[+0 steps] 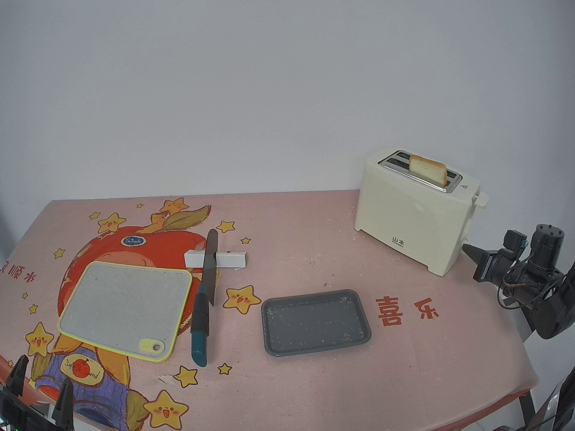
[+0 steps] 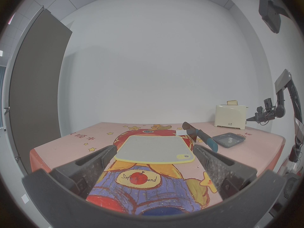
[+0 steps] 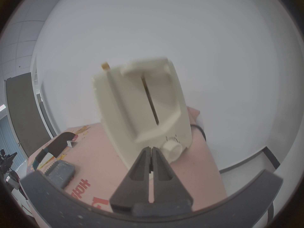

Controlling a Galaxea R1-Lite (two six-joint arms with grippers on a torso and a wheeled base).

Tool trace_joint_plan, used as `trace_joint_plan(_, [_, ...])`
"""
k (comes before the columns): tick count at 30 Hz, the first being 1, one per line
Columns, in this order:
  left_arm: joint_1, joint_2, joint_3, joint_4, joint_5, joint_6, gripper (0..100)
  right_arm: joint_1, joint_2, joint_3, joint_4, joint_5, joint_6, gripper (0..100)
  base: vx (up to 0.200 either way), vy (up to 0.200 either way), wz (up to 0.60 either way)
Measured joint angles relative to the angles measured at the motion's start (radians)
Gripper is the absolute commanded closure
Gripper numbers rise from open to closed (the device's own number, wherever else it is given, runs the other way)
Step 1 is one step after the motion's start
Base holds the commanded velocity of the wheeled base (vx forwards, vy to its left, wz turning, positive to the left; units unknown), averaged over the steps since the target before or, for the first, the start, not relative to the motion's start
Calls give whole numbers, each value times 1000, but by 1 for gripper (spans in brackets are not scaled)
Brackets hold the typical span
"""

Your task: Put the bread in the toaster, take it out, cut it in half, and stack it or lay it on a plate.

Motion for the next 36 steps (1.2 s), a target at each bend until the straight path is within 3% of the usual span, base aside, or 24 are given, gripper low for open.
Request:
trace_joint_plan(9, [0, 0, 0, 0, 0, 0, 0, 40, -176, -29, -43, 3, 1, 100, 0, 0, 0])
trace_joint_plan(14, [0, 0, 0, 0, 0, 0, 0, 42, -219, -93, -109, -25, 2, 100, 0, 0, 0])
trace_joint_plan(19, [0, 0, 0, 0, 0, 0, 0, 34, -209, -123, -113, -61, 2, 100, 0, 0, 0])
trace_joint_plan(36, [0, 0, 0, 0, 0, 0, 0, -9, -103, -80, -113, -60, -6, 100, 0, 0, 0])
